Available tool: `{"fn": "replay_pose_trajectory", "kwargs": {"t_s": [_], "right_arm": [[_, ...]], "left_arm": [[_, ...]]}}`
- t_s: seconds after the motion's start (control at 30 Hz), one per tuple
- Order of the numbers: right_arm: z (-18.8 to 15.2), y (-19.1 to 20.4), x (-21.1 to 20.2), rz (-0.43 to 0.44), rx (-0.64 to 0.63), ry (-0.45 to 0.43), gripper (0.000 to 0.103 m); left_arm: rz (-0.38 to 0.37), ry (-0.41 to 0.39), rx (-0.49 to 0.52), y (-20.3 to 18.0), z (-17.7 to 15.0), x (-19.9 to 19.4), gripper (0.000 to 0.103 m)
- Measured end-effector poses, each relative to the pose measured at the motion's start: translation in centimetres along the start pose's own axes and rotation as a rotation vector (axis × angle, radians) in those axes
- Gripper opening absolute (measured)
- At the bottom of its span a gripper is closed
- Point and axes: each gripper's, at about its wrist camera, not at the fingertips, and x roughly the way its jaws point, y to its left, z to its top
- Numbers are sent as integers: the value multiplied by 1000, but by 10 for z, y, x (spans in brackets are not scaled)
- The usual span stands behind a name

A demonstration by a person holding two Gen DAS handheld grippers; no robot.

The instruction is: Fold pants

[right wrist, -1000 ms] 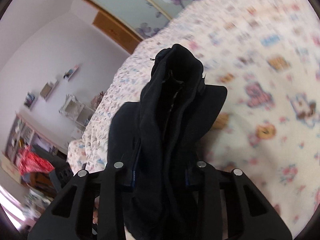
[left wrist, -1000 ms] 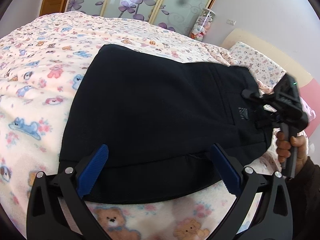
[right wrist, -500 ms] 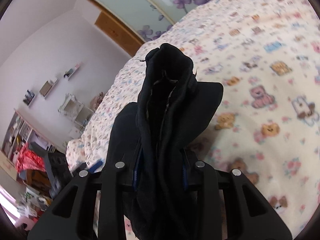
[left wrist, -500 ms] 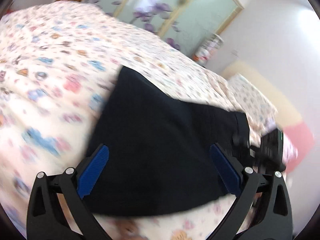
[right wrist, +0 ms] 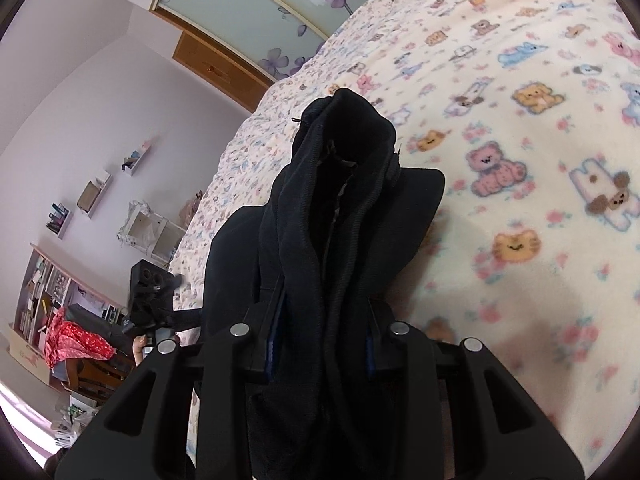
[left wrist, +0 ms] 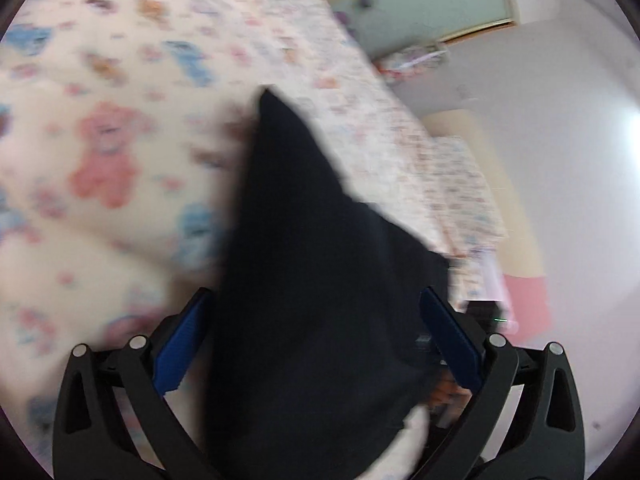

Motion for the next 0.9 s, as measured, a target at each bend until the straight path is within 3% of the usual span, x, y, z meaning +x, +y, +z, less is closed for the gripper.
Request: {"fn": "replay_pose_trajectory", "kwargs": {"t_s": [0.1,0.23,0.3,0.33,0.43,0.6,0.73,0.9], "right_arm": [[-3,-2,0,1,10,-1,32],[-5,-7,0,0,22,1,32],[-6,-10,0,0,35,2,33],[-6,-11,0,2,42,1,33],[-8,-12,-1,2,45,0,33],[-10,-14,-1,0,52,-4,33],[-13,-5,-4,-11,27,-34,32],[-7,3,-10,59,61,-87,30]], "left_arm": [[-11,2,11,-5,-2,6,101],[-143,-38,0,-15,-9,-3,98],[-87,-40,28,-20,-13,-5,86],[-18,-33,36,-20,-15,-2,72],[123,-1,20,-10,-19,9,47],[96,-16,-28,1,-18,2,45],[123,-32,4,-2,-23,-2,15],[122,-84,54,-19,-23,-4,10]]}}
